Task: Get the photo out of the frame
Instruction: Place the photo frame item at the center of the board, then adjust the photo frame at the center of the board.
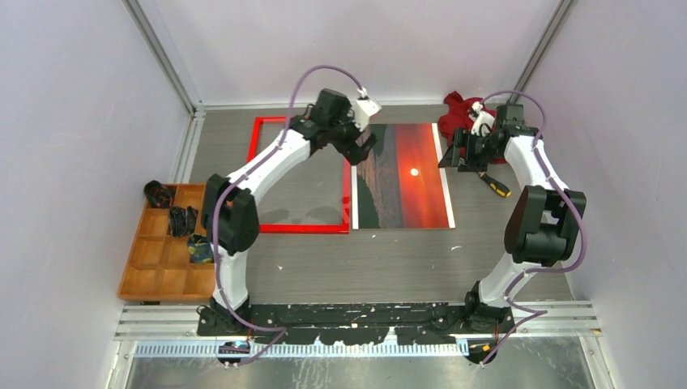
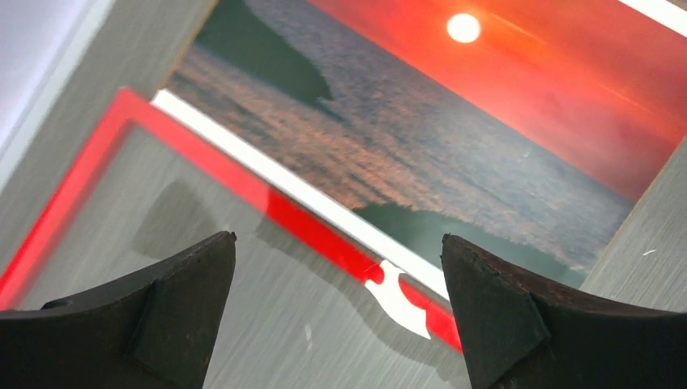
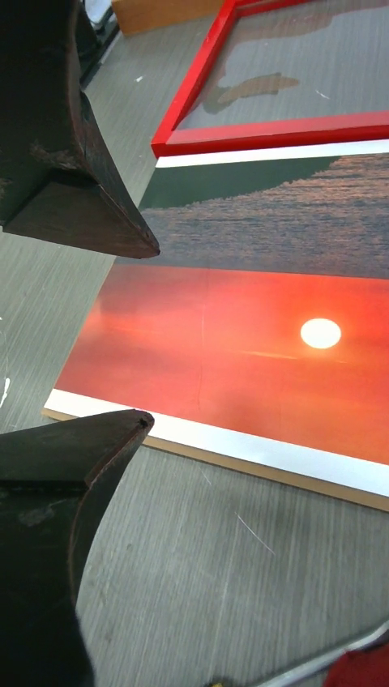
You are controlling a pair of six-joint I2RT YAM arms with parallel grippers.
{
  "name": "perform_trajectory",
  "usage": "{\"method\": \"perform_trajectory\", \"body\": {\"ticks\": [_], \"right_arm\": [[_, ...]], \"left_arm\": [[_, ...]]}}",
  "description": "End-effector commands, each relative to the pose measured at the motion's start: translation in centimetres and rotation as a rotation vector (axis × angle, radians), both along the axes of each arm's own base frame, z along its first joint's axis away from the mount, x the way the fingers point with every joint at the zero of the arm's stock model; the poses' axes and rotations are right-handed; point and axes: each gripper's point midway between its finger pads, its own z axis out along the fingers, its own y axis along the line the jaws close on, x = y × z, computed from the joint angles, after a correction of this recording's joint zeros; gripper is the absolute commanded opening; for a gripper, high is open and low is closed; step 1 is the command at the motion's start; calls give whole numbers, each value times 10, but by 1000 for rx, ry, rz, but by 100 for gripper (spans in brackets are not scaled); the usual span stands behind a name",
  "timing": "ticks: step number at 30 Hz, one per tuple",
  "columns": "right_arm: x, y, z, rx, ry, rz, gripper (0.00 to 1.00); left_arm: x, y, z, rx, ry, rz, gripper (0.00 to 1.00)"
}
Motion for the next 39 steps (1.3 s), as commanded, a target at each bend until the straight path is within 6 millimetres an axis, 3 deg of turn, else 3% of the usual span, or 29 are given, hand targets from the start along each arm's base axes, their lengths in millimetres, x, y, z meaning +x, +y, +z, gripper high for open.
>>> {"method": "perform_trajectory", "body": {"ticks": [1, 8, 11, 17, 27, 35, 39], "right_arm": [[-10, 3, -9, 79, 73, -4, 73], [-28, -27, -41, 179, 229, -152, 70], [-34, -33, -61, 152, 280, -150, 70], [-40, -38, -85, 172, 366, -178, 68], [-65, -39, -87, 173, 429, -169, 67], [-93, -36, -94, 194, 498, -150, 67], [-101, -32, -93, 222, 504, -128, 67]], "left_arm": [[-29, -39, -5, 16, 37, -83, 100], [-107, -82, -64, 154, 10, -328, 100], [-123, -86, -85, 214, -6, -364, 100], [-135, -92, -113, 265, 9, -357, 100], [-154, -104, -131, 346, -102, -403, 100], [-160, -105, -151, 382, -77, -412, 100], [-169, -106, -162, 371, -11, -427, 93]]}}
